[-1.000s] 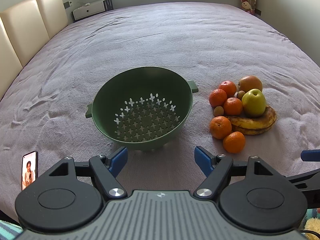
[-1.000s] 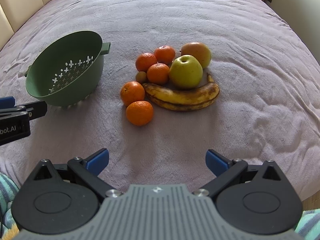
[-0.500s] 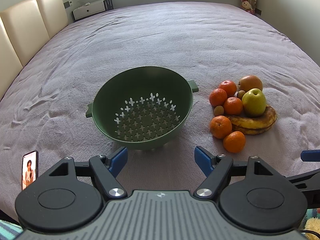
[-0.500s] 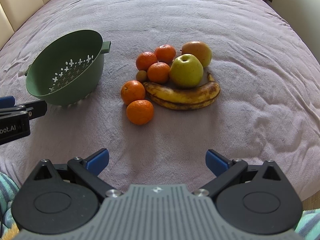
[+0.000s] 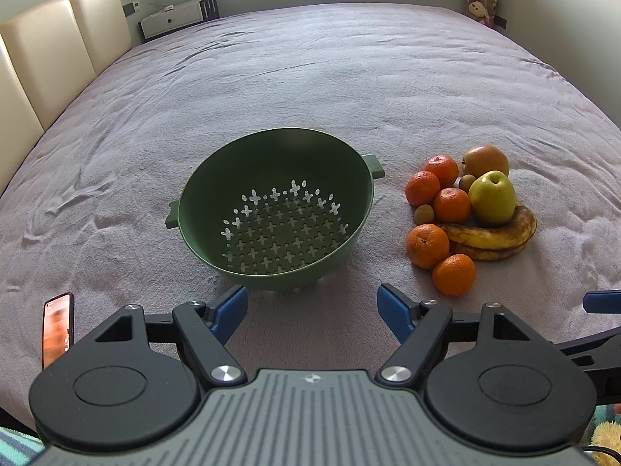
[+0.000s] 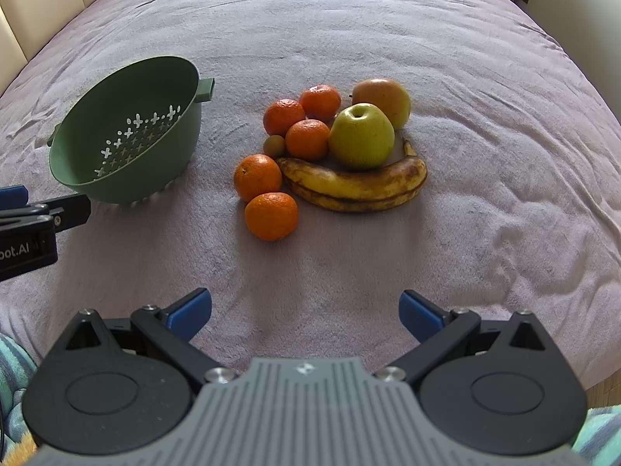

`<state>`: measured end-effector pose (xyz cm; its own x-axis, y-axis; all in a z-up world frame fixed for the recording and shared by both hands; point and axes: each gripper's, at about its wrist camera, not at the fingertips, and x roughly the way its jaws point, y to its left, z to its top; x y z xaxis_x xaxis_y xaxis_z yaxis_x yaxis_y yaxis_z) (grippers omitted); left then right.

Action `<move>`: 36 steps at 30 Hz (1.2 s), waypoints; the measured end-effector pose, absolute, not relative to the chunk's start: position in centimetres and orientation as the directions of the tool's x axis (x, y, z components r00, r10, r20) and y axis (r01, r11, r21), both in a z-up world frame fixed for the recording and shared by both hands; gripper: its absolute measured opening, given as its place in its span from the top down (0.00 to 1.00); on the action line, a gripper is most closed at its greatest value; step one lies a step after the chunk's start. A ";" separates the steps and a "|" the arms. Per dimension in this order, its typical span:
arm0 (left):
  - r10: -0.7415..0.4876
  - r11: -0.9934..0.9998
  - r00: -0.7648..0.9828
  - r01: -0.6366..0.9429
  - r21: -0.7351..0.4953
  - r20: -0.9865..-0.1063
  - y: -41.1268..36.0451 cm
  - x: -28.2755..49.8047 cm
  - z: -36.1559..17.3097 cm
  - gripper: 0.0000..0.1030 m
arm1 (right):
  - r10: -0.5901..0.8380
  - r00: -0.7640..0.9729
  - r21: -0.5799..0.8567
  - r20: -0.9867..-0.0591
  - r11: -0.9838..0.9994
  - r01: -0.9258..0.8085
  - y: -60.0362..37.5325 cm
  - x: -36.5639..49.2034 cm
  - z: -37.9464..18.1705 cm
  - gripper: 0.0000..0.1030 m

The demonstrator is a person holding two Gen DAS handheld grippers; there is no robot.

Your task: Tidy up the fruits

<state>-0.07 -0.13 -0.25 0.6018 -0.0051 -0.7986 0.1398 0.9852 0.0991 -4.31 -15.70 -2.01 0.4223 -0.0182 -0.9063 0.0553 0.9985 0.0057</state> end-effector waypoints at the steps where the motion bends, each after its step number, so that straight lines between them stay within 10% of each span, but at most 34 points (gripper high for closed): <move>1: -0.005 0.985 0.602 0.140 0.099 -0.799 -0.1 -0.1 -0.3 0.14 | -0.018 0.422 0.006 -0.906 0.998 0.055 -15.7 -4.3 -2.0 0.04; 36: -0.028 0.987 0.583 0.143 0.069 -0.812 0.0 -0.5 -1.2 0.14 | -0.035 0.418 -0.011 -0.908 0.998 0.059 -16.3 -4.1 -2.6 0.04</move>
<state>-0.47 -0.04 -1.17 0.5830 -0.0276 -0.8120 0.1434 0.9872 0.0694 -4.11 -16.30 -2.64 0.4178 -0.0347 -0.9079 0.0586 0.9982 -0.0112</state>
